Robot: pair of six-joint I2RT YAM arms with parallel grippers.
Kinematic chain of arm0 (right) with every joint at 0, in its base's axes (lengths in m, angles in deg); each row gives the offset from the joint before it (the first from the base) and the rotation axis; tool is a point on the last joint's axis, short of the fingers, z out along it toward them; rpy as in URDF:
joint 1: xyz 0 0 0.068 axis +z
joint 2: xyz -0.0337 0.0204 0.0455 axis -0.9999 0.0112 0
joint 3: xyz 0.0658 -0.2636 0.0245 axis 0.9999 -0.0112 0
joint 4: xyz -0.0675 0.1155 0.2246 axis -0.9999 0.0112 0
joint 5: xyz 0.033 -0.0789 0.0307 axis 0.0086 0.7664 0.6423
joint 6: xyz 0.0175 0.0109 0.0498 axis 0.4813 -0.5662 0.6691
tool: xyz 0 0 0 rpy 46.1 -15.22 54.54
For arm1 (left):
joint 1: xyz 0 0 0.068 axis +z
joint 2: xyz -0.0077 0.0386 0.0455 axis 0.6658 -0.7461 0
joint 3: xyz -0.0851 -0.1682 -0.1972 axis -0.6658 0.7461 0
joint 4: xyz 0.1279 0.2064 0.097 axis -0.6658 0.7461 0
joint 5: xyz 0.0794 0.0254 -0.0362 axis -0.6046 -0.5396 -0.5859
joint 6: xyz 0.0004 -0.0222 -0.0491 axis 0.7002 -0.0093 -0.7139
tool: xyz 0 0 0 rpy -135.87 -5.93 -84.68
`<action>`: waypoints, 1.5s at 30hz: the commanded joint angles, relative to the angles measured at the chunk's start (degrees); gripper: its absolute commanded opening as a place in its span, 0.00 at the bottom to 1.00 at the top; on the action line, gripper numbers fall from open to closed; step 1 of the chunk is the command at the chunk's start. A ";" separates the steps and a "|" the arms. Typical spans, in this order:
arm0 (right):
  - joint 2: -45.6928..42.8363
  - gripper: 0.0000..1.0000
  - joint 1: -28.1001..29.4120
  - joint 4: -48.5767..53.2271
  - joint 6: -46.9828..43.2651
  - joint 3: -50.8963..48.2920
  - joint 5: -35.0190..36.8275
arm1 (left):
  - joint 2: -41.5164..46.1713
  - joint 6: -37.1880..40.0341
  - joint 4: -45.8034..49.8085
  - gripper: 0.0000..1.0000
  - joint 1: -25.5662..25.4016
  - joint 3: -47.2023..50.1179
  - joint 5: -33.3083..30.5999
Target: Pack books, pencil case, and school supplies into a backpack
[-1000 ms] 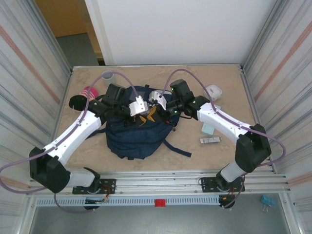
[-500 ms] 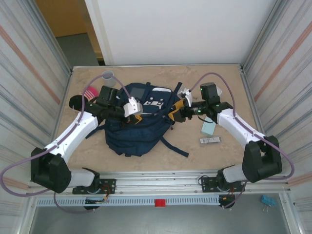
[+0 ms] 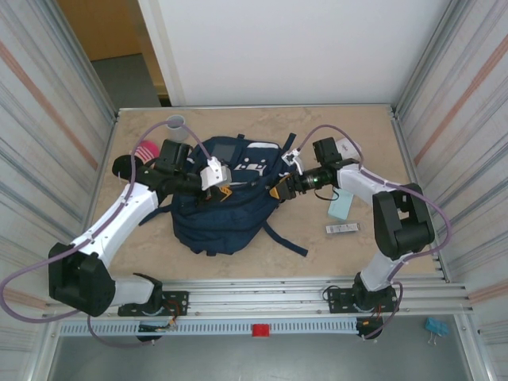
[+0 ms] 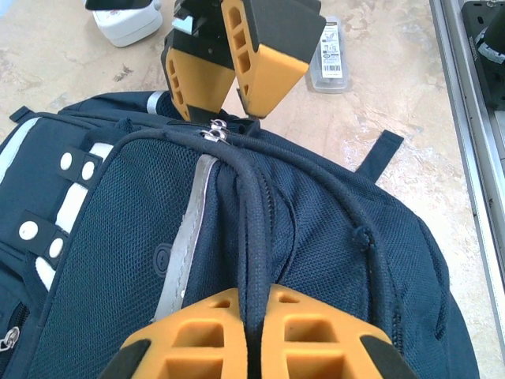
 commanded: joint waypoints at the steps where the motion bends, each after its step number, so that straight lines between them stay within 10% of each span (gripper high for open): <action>1: 1.14 0.71 1.27 -0.22 -0.34 2.24 -2.08 | 3.33 -1.32 -4.40 0.00 0.59 -0.45 6.89; 20: -1.38 0.04 2.90 -4.10 4.12 1.75 -3.82 | 3.64 -4.57 -7.79 0.00 0.72 1.74 5.21; 33: -11.36 0.00 7.97 2.23 12.24 1.06 3.29 | 4.42 -18.95 -16.29 0.00 -4.86 4.74 -22.36; 45: -16.04 0.00 17.04 -1.72 30.80 -2.59 17.32 | 0.55 -29.55 -25.50 0.00 -8.44 5.20 -28.60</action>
